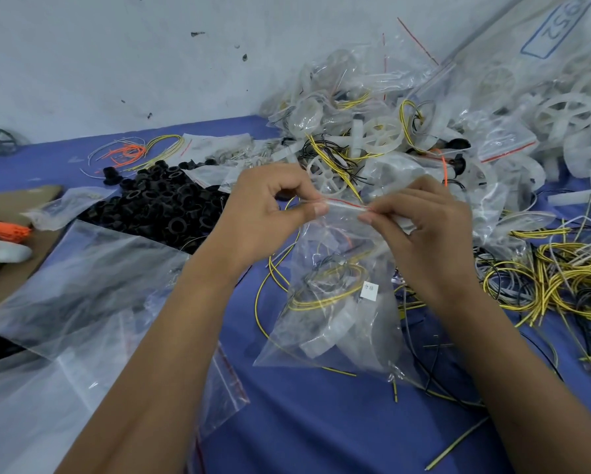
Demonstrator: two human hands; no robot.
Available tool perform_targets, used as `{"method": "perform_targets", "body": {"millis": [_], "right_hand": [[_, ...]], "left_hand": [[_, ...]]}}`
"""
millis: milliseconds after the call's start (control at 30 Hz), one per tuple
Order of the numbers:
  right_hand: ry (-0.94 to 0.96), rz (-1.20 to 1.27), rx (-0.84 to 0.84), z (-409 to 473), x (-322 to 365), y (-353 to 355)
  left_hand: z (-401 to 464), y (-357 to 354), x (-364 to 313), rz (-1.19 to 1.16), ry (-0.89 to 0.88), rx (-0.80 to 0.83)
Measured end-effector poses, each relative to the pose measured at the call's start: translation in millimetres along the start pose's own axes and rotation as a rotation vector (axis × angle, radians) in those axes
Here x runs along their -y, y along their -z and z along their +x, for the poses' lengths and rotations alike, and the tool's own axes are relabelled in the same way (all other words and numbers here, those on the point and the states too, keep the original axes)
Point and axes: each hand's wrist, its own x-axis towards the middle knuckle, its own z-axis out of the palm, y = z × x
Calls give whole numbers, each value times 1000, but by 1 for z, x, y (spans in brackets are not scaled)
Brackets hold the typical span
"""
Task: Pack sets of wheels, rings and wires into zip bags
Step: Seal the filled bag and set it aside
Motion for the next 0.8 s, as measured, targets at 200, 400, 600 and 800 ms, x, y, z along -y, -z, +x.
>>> {"method": "perform_targets", "body": {"millis": [200, 400, 600, 800], "right_hand": [[-36, 76, -207, -1, 7, 2], [-154, 73, -356, -1, 7, 2], [-442, 338, -210, 2, 4, -2], [-898, 995, 404, 3, 14, -4]], "left_hand": [[-4, -12, -3, -335, 290, 243], [-13, -18, 5, -265, 504, 575], [-10, -7, 10, -409, 533, 299], [-2, -10, 11, -634, 599, -175]]}}
